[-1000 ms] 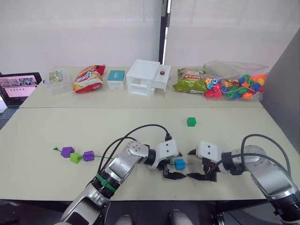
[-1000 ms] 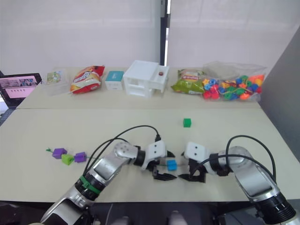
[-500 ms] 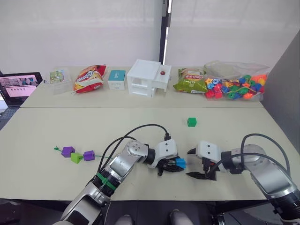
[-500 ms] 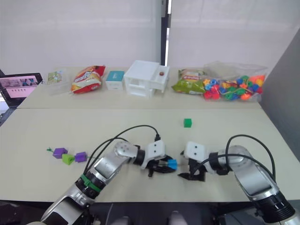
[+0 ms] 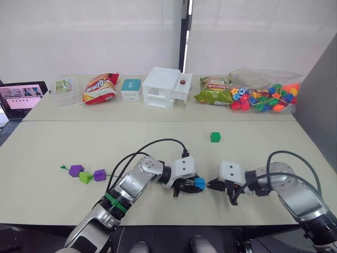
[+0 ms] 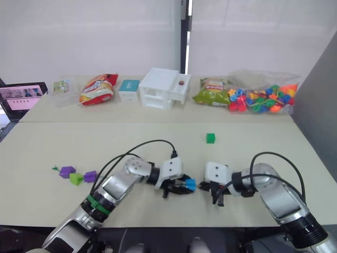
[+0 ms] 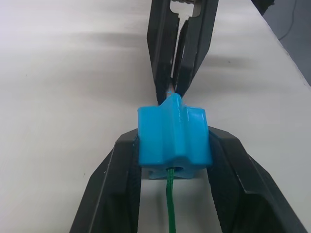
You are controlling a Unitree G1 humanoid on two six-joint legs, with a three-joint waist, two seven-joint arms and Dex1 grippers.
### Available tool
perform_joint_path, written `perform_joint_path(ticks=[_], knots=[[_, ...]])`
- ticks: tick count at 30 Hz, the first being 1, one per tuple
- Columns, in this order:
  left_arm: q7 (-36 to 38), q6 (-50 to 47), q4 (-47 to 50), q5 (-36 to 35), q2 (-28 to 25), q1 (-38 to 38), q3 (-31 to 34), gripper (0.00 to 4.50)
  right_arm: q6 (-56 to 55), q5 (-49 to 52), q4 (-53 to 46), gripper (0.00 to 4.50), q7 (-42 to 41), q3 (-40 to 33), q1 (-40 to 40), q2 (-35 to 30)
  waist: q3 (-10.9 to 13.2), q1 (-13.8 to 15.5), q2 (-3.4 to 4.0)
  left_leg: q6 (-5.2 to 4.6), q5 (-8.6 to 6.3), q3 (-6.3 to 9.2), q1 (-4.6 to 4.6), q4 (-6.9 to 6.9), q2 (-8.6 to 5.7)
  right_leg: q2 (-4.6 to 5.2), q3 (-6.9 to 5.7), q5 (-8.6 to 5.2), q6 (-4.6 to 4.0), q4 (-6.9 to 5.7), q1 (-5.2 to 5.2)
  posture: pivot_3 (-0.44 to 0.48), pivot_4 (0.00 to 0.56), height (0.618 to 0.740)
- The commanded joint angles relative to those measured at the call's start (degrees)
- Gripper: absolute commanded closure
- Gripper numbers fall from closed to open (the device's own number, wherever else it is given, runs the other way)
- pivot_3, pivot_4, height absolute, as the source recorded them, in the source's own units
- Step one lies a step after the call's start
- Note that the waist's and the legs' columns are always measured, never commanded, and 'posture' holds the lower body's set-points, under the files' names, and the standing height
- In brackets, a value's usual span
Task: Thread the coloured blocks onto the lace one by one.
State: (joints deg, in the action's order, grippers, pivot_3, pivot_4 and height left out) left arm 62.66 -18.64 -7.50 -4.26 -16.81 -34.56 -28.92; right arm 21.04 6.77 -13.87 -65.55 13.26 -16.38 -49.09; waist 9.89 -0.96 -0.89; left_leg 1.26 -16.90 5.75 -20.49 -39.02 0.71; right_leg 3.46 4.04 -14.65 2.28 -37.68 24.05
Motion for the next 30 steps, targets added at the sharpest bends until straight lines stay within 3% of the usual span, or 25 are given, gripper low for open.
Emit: perform_joint_path(ticks=[1, 5, 12, 17, 23, 30], knots=[[1.73, 0.78, 3.43, -1.22, -1.98, 0.55, 1.63, 3.12, -1.11, -0.27, -0.58, 4.50, -0.35, -0.56, -1.06, -0.59, 0.00, -0.06, 0.00, 0.00, 0.00, 0.00, 0.00, 0.00, 0.00, 0.00, 0.00, 0.00, 0.00, -0.01, 0.01, 0.000, 0.150, 0.740], [4.32, -0.21, 6.82, -2.99, -8.82, 3.14, 5.29, 3.12, -1.47, -0.47, -0.95, 4.50, -0.81, -0.49, -1.45, -0.70, 0.00, -0.52, 0.00, 0.00, 0.00, -0.01, 0.03, 0.01, 0.02, -0.01, 0.01, 0.00, 0.00, -0.06, 0.03, 0.000, 0.150, 0.740], [12.56, 1.46, 8.03, -7.48, -28.01, 11.56, 15.69, 3.12, -2.63, -0.83, -0.24, 4.50, -1.14, -1.41, -1.09, -1.54, 0.00, -1.46, 0.01, 0.00, 0.00, -0.01, 0.12, 0.09, 0.07, -0.03, 0.00, 0.00, 0.00, -0.15, 0.05, 0.000, 0.150, 0.740], [14.64, 10.40, -4.32, -4.06, -37.87, 13.95, 20.30, 3.12, -3.24, -0.52, 0.32, 4.50, -1.26, -1.93, -0.97, -2.07, 0.00, -1.46, 0.01, 0.00, 0.00, -0.02, 0.15, 0.10, 0.08, -0.03, -0.01, -0.01, 0.00, -0.12, 0.01, 0.000, 0.150, 0.740], [14.71, 19.19, -16.05, -0.96, -44.08, 13.44, 21.64, 3.12, -3.39, -0.40, 0.57, 4.50, -1.64, -1.88, -1.36, -2.07, 0.00, -1.98, 0.04, -0.01, -0.01, -0.08, 0.26, 0.17, 0.13, -0.08, -0.02, -0.02, -0.03, -0.22, 0.05, 0.000, 0.150, 0.740], [15.19, 20.58, -16.52, -2.47, -44.05, 13.69, 23.31, 3.12, -3.56, -0.52, 1.04, 4.50, -1.95, -1.77, -1.85, -1.69, -0.01, -1.96, 0.05, -0.01, -0.01, -0.09, 0.25, 0.17, 0.12, -0.07, -0.01, -0.02, -0.03, -0.29, 0.07, 0.000, 0.150, 0.740]])
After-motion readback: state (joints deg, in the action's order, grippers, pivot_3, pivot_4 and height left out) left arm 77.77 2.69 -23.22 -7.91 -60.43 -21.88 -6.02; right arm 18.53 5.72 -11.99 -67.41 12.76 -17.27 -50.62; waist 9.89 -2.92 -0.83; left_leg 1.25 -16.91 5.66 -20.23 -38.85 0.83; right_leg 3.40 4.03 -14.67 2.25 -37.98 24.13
